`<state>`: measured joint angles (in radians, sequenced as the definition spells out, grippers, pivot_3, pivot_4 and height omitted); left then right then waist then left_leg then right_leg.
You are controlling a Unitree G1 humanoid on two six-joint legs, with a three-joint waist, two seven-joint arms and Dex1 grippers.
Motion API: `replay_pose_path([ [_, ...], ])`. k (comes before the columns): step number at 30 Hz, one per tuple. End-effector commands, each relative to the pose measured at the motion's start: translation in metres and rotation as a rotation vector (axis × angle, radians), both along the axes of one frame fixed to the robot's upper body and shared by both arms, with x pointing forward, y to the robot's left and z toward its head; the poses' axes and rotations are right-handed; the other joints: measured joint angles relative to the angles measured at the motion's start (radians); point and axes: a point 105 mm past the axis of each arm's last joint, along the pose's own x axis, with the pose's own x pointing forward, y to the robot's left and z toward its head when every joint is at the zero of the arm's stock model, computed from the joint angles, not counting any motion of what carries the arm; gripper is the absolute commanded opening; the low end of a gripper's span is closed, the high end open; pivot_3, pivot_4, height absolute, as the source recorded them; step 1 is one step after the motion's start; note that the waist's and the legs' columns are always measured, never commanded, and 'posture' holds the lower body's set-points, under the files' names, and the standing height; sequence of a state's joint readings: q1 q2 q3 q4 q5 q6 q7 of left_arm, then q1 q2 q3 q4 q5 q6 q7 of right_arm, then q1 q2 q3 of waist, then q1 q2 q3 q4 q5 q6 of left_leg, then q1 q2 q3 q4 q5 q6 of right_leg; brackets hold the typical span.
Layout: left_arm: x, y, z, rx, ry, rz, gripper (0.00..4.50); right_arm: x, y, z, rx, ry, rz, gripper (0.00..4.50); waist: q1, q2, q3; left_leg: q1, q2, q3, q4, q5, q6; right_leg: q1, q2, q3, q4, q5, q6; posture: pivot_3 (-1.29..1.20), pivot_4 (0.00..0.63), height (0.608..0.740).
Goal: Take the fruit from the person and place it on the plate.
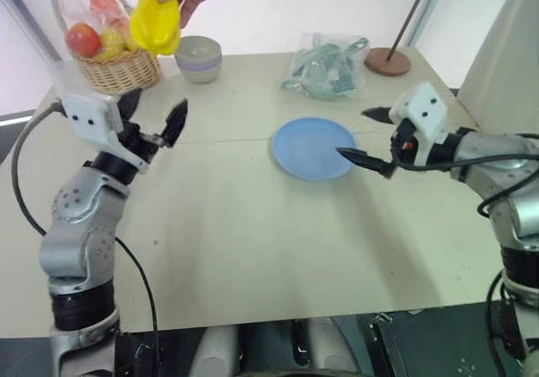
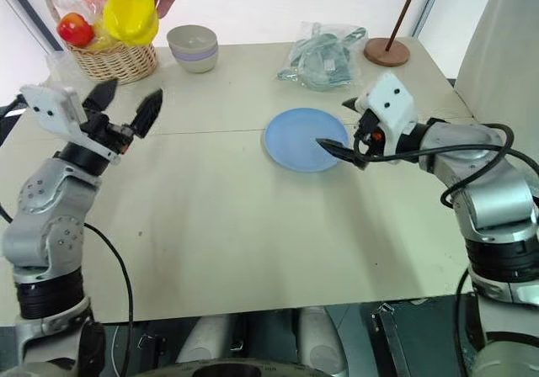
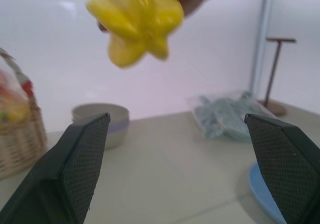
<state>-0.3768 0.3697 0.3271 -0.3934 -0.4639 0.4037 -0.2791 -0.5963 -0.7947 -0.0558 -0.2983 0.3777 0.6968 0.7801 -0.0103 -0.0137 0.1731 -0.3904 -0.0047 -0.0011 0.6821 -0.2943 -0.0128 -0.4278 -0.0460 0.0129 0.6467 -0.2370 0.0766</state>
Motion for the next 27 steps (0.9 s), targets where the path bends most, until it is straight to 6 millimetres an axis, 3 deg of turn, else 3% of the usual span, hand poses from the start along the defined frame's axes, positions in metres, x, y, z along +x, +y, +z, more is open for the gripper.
replay_pose_path([
  [1, 0.001, -0.001, 0.016, -0.017, -0.098, 0.072, 4.50, 0.003, 0.003, 0.016, 0.033, -0.048, -0.006, 4.45, 0.000, 0.000, 0.000, 0.001, 0.000, 0.000, 0.001, 0.000, 0.000, 0.001, 0.000, 0.000, 0.000, 0.000, 0.000, 0.00, 0.150, 0.740],
  [13, 0.032, -0.007, 0.016, -0.058, -0.101, 0.123, 4.50, 0.002, 0.002, 0.015, 0.027, -0.056, -0.020, 4.45, 0.000, 0.000, 0.000, 0.001, -0.001, 0.000, 0.002, 0.000, 0.000, 0.002, 0.000, 0.000, 0.000, 0.000, 0.000, 0.00, 0.150, 0.740],
  [27, 0.052, -0.008, 0.033, -0.019, -0.168, 0.135, 4.50, -0.001, -0.002, 0.016, 0.030, -0.069, -0.048, 4.45, 0.000, -0.001, 0.000, 0.001, -0.001, 0.000, 0.002, 0.000, 0.000, 0.002, 0.000, -0.001, 0.000, 0.000, 0.000, 0.00, 0.150, 0.740],
])
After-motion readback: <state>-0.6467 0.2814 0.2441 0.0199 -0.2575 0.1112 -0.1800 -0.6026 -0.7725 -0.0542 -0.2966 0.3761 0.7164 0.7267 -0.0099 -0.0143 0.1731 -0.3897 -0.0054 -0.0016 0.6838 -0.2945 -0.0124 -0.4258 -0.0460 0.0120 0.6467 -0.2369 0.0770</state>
